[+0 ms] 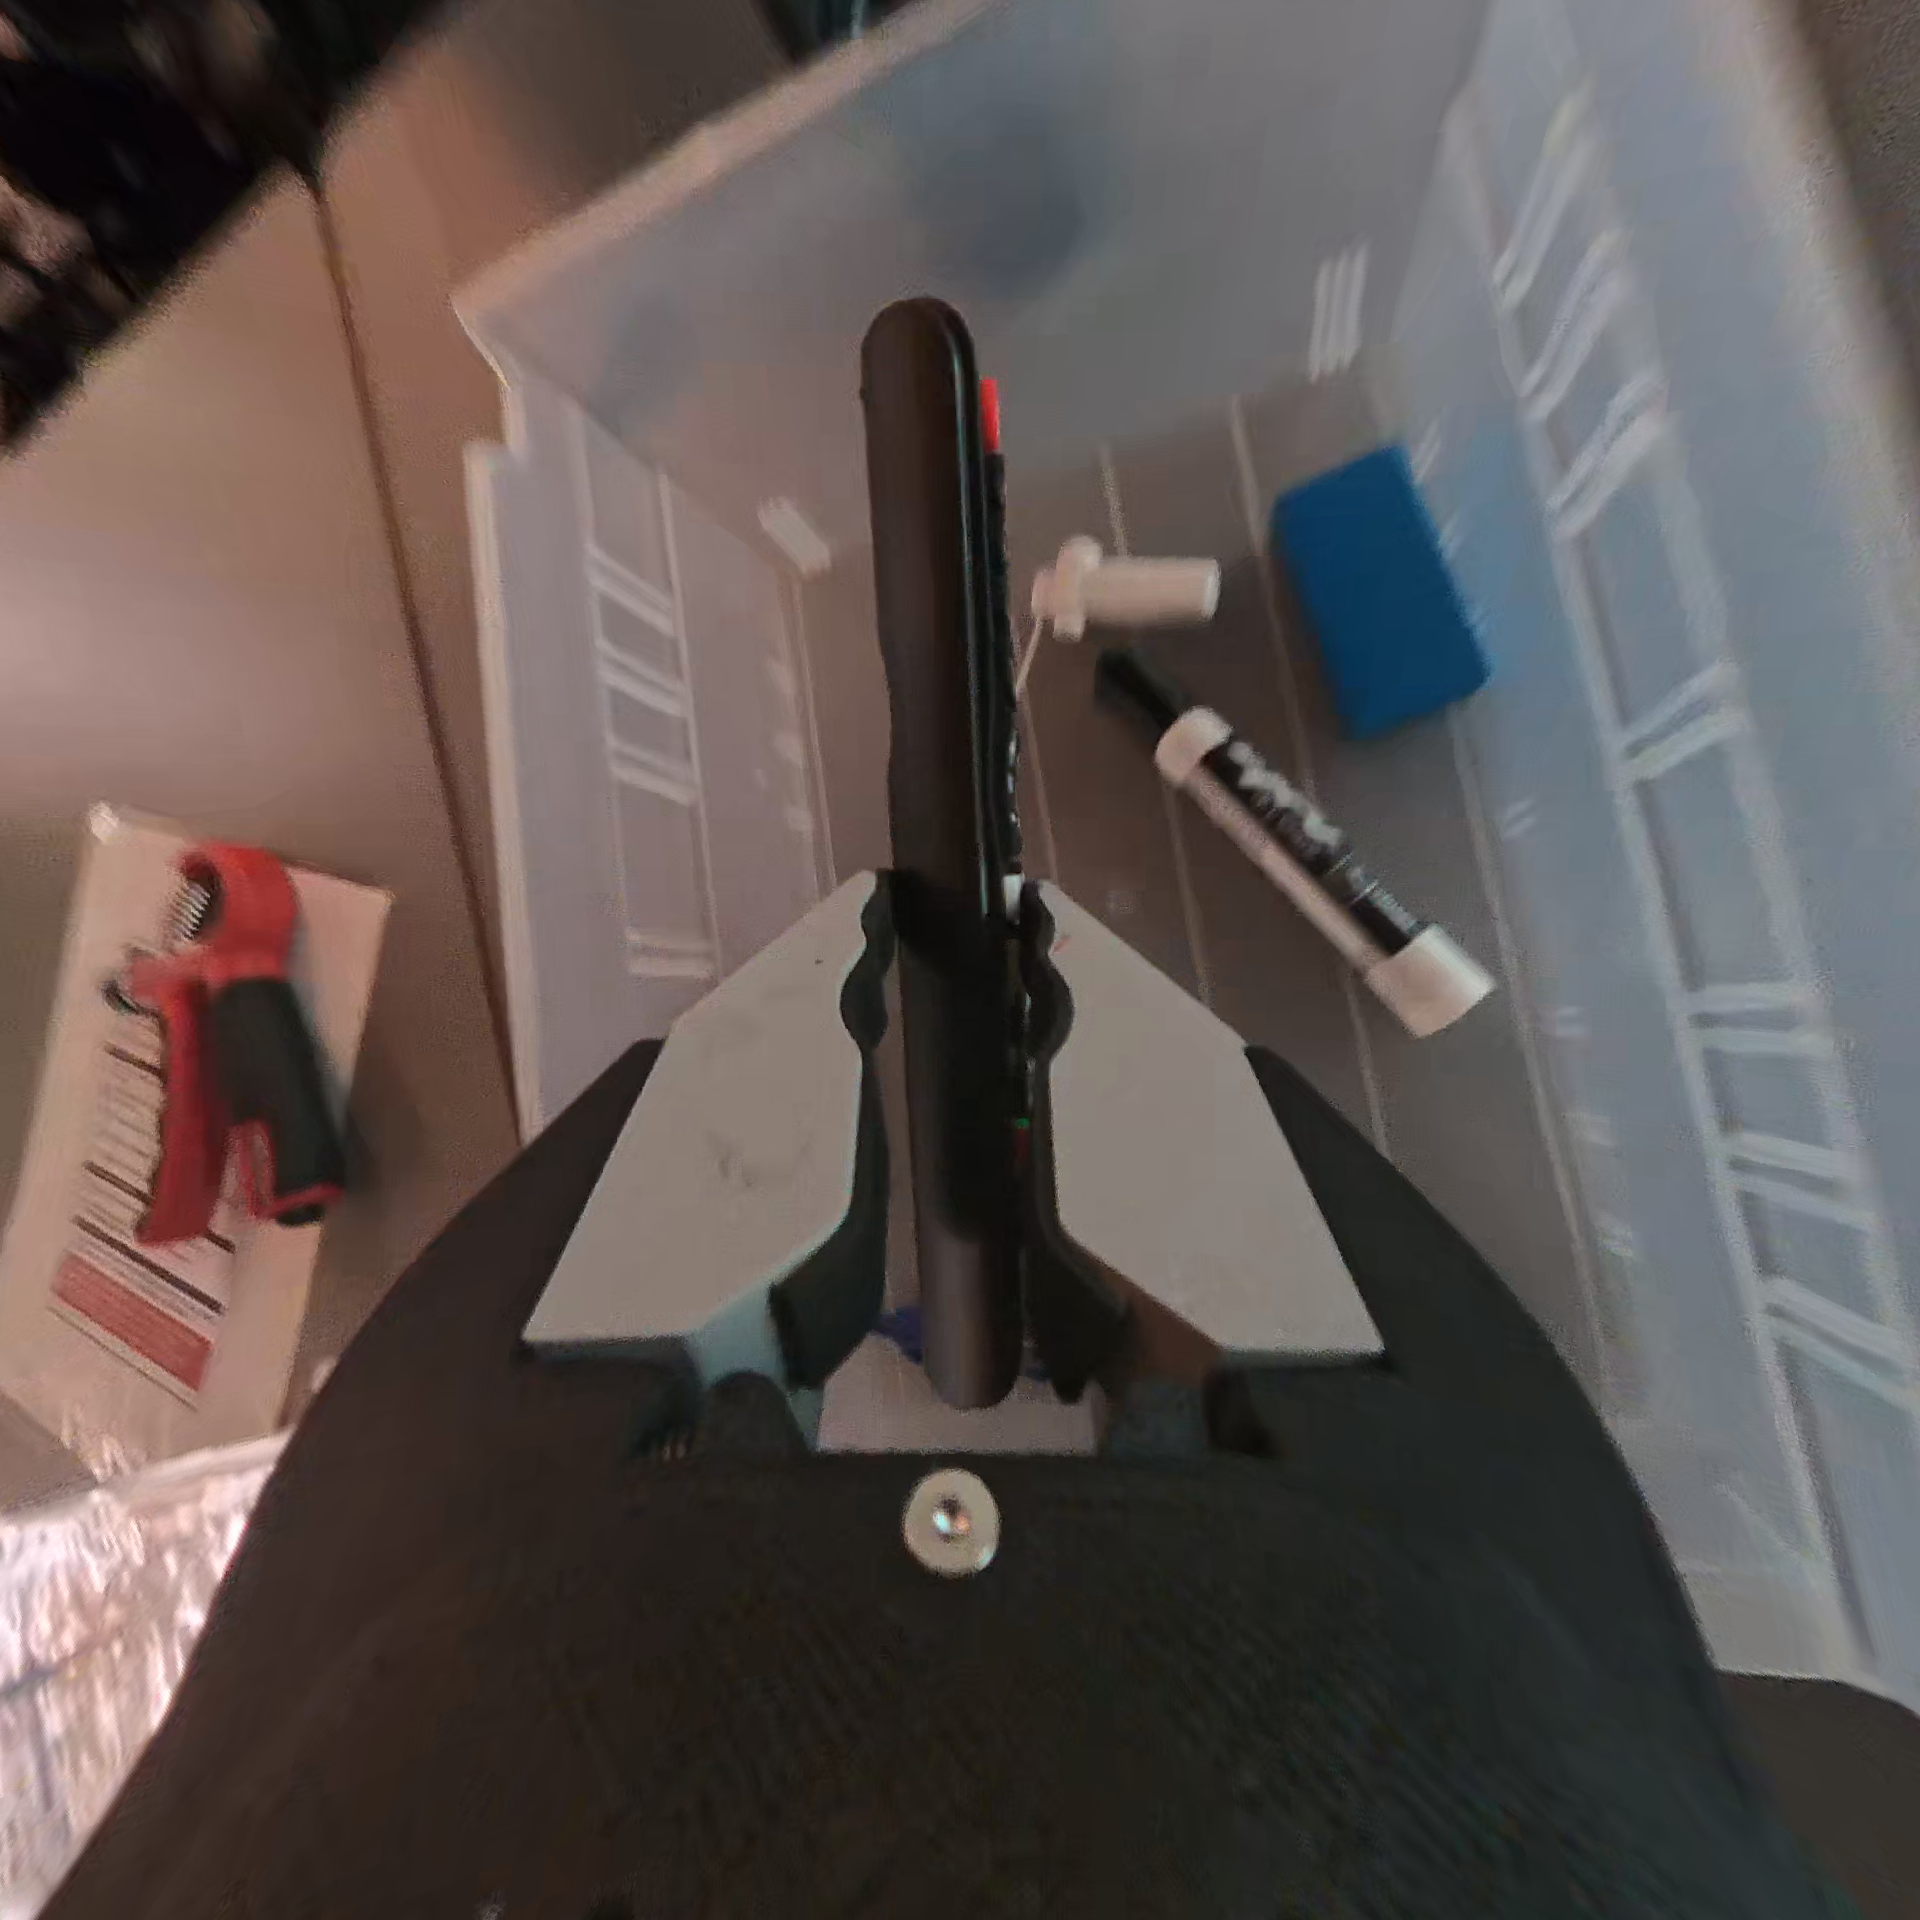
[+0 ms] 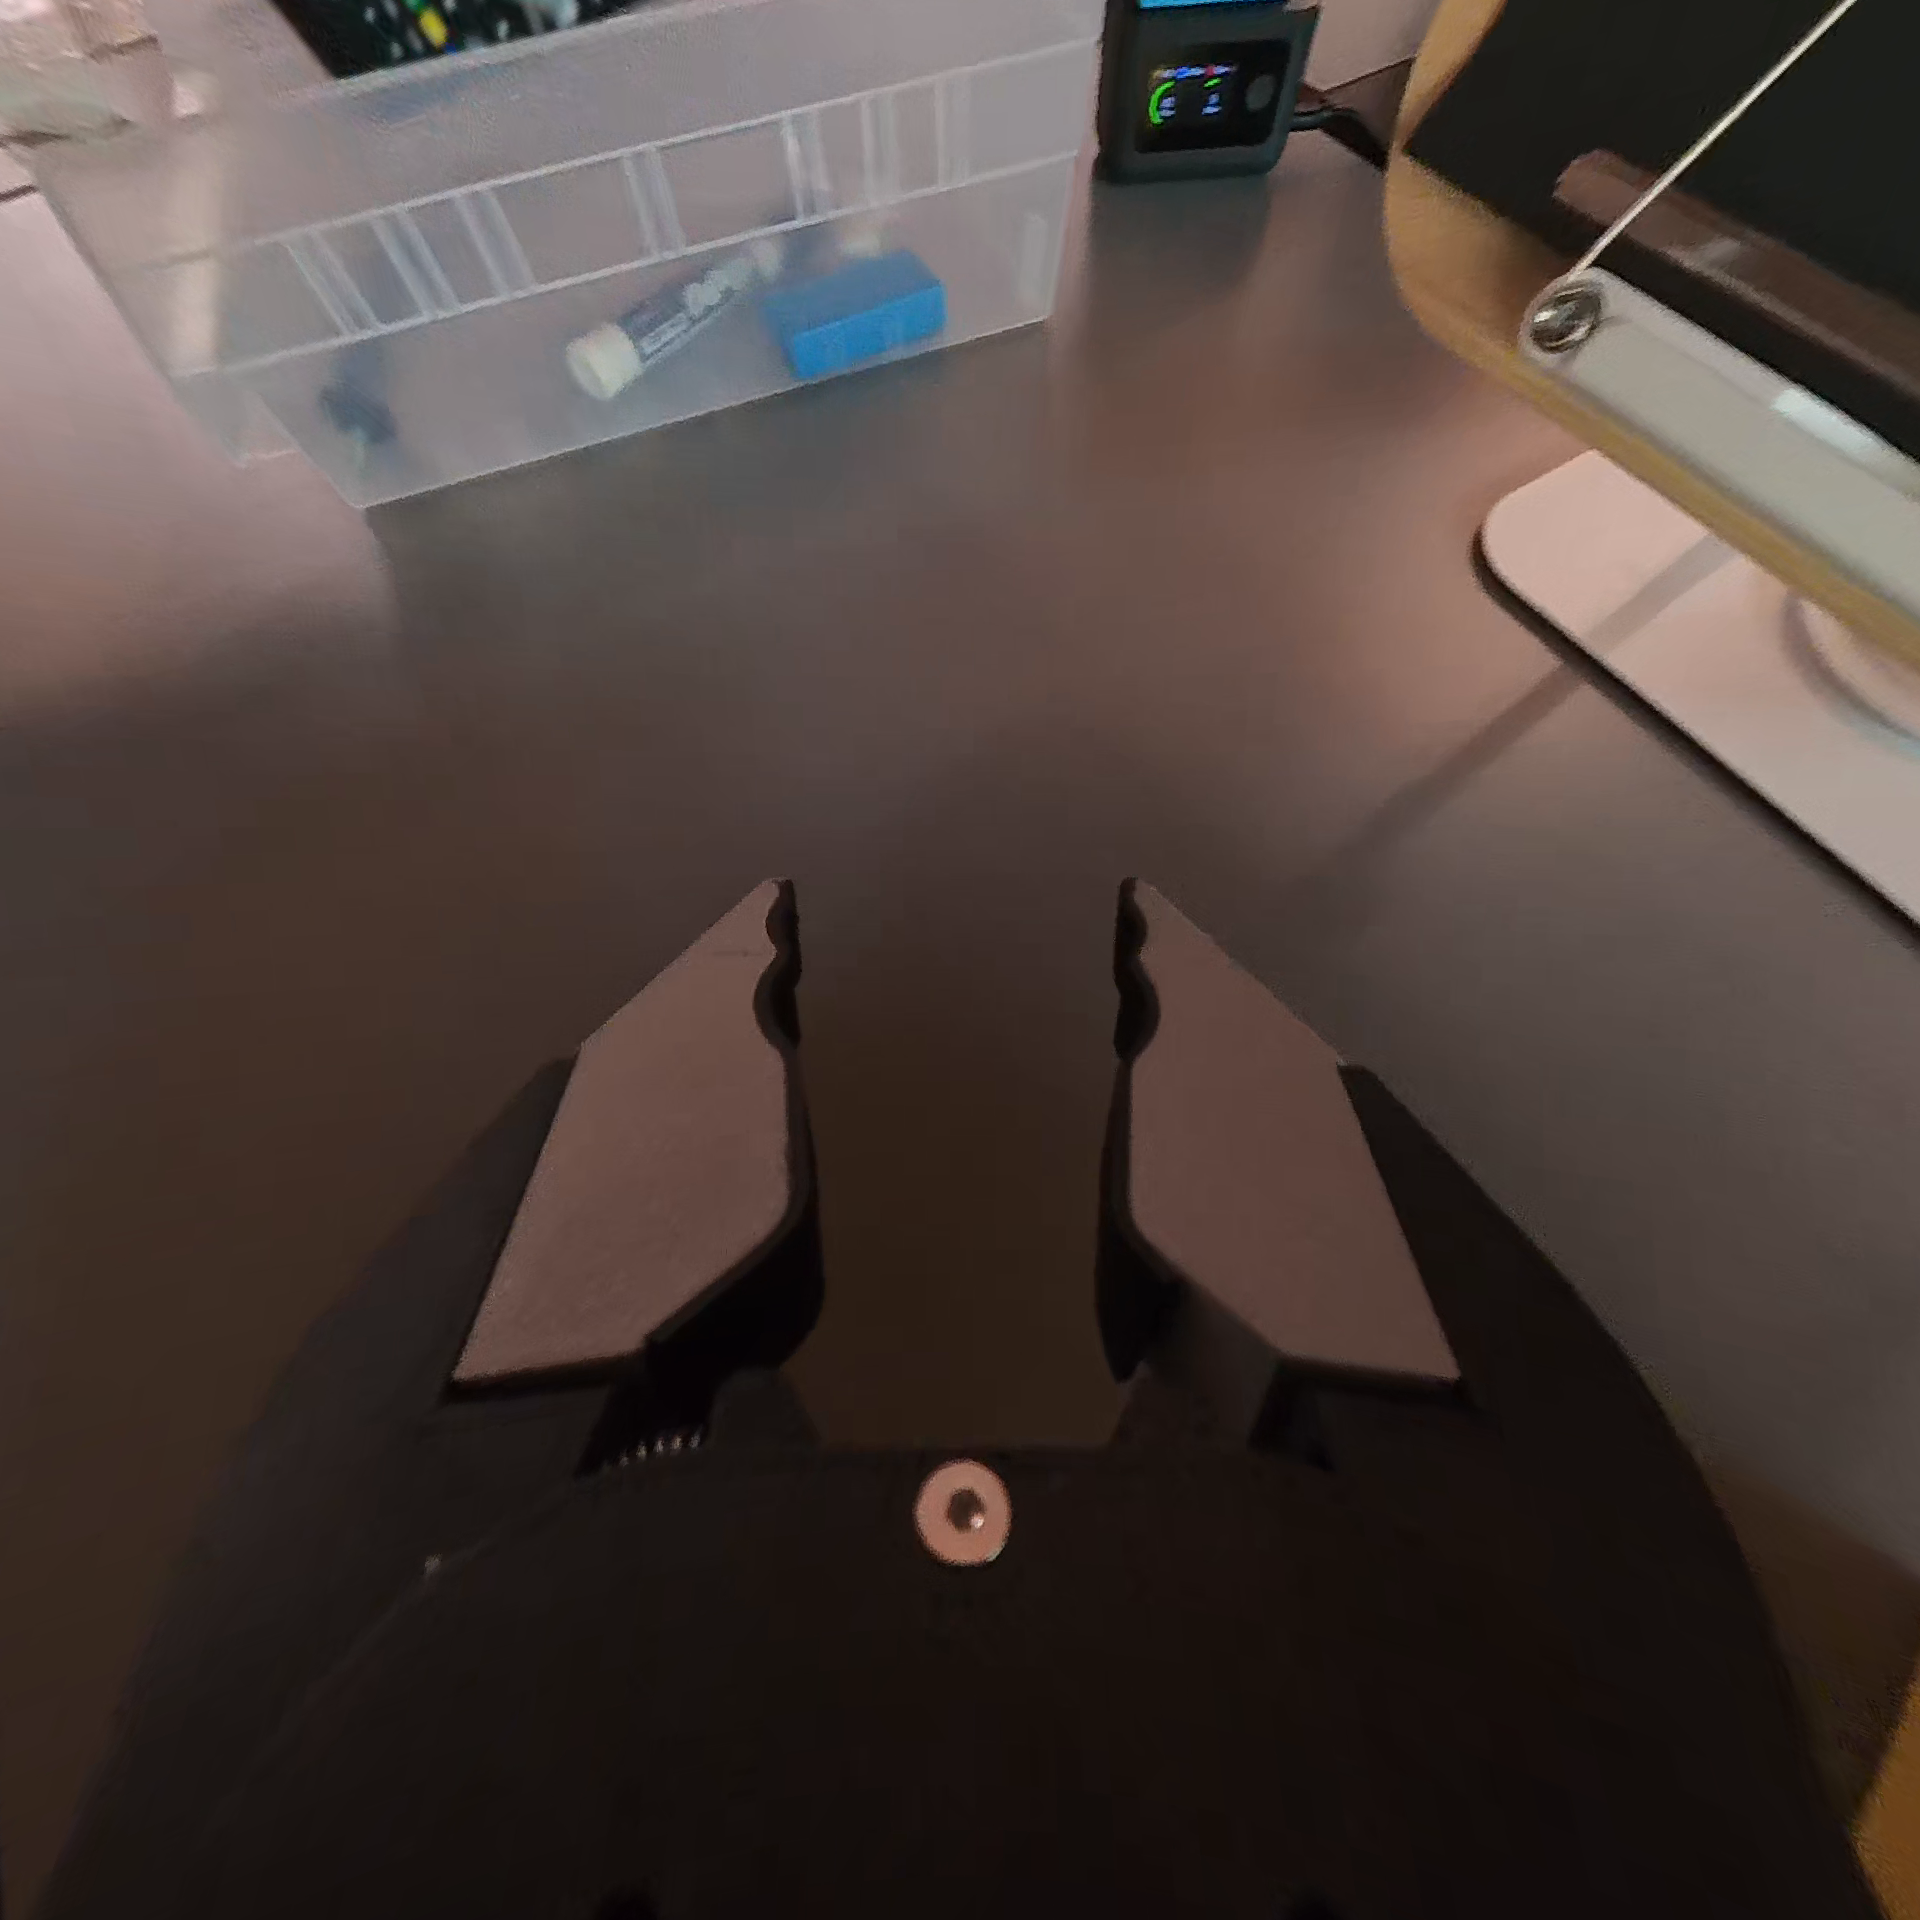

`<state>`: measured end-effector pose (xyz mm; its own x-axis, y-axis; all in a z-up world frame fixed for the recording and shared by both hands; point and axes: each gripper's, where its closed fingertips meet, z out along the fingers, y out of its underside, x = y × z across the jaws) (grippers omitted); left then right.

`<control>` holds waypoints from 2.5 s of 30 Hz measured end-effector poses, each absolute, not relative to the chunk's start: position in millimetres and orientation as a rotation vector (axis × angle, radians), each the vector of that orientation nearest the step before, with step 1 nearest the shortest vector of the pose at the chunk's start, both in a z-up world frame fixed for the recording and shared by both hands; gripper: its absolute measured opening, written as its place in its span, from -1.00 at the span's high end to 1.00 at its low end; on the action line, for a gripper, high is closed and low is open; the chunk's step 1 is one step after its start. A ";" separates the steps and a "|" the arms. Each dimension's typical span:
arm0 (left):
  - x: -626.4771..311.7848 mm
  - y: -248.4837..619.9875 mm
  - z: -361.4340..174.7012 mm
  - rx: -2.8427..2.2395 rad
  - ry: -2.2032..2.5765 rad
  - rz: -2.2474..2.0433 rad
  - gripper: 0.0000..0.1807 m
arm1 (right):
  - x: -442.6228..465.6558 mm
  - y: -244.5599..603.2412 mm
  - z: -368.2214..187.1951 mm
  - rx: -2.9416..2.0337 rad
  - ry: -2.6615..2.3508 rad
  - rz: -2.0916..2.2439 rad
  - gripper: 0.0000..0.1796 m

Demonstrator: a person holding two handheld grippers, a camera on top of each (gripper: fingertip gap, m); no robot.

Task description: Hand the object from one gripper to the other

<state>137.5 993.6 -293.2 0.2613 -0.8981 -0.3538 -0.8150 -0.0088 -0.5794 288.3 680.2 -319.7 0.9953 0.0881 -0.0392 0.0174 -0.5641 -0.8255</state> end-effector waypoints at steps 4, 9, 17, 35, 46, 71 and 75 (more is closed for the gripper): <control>179.4 933.7 -229.9 -1.522 1.561 -0.363 0.78 | 267.0 684.6 -311.1 -2.094 -0.143 0.248 0.35; 234.6 740.5 -184.0 -1.196 1.710 -1.219 0.78 | 247.5 680.9 -262.5 -1.826 -0.194 0.490 0.26; 275.5 628.3 -240.2 -0.961 1.855 -1.665 0.76 | 266.5 648.2 -207.2 -1.494 -0.177 0.696 0.76; 252.9 656.3 -244.9 -1.430 1.732 -2.461 -0.09 | 321.0 677.4 -248.1 -1.571 -0.806 -1.561 0.79; 265.6 661.7 -272.2 -1.379 1.858 -2.095 0.60 | 299.0 685.8 -268.9 -1.508 -0.948 -1.610 0.71; 265.8 710.8 -285.6 -0.449 1.863 -0.512 0.37 | 313.2 653.9 -324.6 -2.198 -0.507 -0.236 0.75; 268.4 710.3 -266.8 -0.372 1.619 -0.457 0.57 | 354.3 652.0 -300.2 -2.079 -0.507 -0.773 0.76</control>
<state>268.4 710.3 -266.8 -0.0977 -0.4960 -0.8628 0.0290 0.8652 -0.5006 354.3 652.0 -300.2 0.7278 0.0766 0.6815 0.5944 -0.5661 -0.5711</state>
